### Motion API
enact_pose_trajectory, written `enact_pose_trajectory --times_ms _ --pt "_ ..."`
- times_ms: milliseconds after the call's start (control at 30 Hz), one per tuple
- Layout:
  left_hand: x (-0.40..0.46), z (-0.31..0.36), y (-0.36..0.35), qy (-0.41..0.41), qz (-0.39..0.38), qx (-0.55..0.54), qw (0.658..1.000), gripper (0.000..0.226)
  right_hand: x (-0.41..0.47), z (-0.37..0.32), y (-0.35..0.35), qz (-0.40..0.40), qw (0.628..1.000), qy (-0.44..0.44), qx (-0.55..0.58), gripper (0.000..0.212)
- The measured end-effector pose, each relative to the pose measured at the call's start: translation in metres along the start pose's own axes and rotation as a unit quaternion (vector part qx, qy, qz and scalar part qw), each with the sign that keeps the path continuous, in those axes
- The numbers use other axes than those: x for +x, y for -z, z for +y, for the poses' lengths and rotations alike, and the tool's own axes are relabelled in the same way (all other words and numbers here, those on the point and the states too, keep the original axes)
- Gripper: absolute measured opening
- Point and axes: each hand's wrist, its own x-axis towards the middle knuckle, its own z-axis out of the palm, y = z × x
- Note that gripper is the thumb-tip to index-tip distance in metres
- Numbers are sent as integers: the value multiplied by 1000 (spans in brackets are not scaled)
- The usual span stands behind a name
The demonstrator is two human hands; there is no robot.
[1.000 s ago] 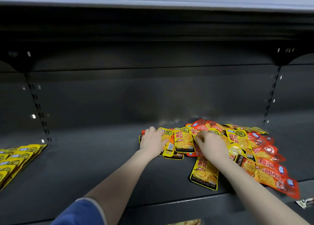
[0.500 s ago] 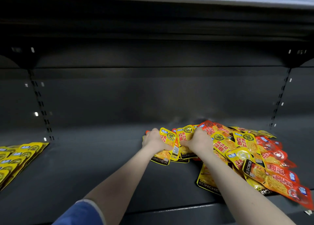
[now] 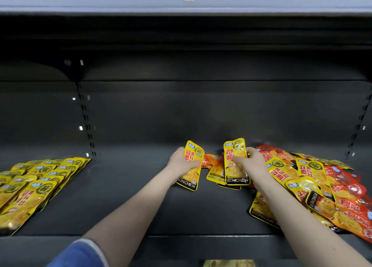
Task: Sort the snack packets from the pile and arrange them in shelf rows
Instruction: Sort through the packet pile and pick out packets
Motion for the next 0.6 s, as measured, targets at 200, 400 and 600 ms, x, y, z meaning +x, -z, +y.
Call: enact_pose_trajectory --times_ms 200,400,600 --pt "-26 -11 59 3 59 -33 998 32 -19 -18 -23 -68 987 6 142 17" --pt "-53 -38 132 14 104 -27 994 37 -56 -42 -78 -143 971 -14 189 14" --pt "-68 -80 224 13 137 -18 990 38 -97 -73 -154 -162 970 -21 179 12"
